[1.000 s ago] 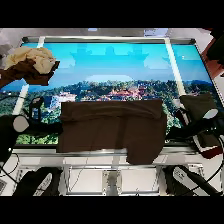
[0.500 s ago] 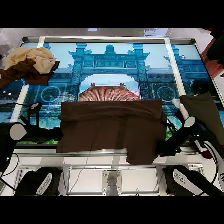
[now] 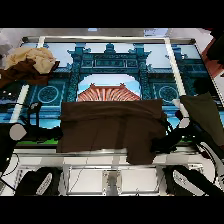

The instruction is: Fold the shirts.

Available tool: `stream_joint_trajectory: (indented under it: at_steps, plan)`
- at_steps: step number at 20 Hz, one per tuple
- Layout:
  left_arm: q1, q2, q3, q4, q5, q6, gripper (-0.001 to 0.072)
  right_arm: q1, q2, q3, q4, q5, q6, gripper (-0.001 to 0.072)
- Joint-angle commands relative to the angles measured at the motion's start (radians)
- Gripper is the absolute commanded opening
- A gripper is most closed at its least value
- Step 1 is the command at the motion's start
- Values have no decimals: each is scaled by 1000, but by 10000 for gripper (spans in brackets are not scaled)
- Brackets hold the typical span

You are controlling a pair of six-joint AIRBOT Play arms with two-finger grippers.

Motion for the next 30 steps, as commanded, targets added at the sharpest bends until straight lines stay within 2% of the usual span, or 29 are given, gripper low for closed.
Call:
stream_joint_trajectory:
  at_steps: [1, 2, 3, 4, 7, 8, 9, 10, 11, 13, 14, 15, 16, 17, 20, 26, 28, 30]
  plan:
    - [0, 1, 0, 0, -4, 2, 574, 3, 0, 0, 8, 3, 25, 375]
    - [0, 1, 0, 0, -11, 2, 573, 3, 0, 0, 8, 11, 24, 333]
    - [0, 1, 0, 0, -23, 2, 574, 3, 0, 0, 8, 23, 24, 201]
    - [0, 1, -1, 0, -33, 2, 574, 3, 0, 0, 8, 32, 24, 139]
    - [0, 1, -12, 2, -48, 1, 573, 3, 0, -2, 7, 58, 23, 147]
    - [0, 1, -21, 2, -50, 2, 574, 3, 0, -11, 5, 69, 24, 214]
    - [0, 1, -30, 2, -50, 2, 573, 3, 0, -25, 4, 72, 24, 325]
    - [0, 1, -37, 2, -50, 2, 574, 3, 0, -44, 5, 63, 30, 355]
    - [0, 1, -43, 2, -49, 2, 574, 3, 0, -55, 19, 46, 54, 352]
    - [0, 1, -47, 3, -47, 2, 574, 3, 0, -74, 74, -13, 35, 345]
    - [0, 1, -47, 8, -42, 2, 574, 3, 0, -78, 101, -36, 18, 295]
    - [0, 1, -47, 12, -39, 2, 574, 2, 0, -78, 132, -41, -13, 113]
    - [0, 1, -48, 17, -27, 2, 574, 2, 0, -78, 164, -39, -57, 21]
    - [0, 1, -55, 24, -14, -4, 573, 2, 0, -77, 186, -31, -71, 22]
    - [0, 1, -139, 86, -22, -164, 573, 2, 0, -77, 201, -14, -88, 22]
    - [0, 0, -247, 51, 82, -499, 572, 2, 0, -77, 240, -7, -136, 22]
    - [0, -1, -247, 48, 155, -571, 561, 2, 0, -77, 240, -8, -139, 22]
    - [0, -13, -248, 32, 184, -583, 561, 2, 0, -77, 241, -8, -153, 23]
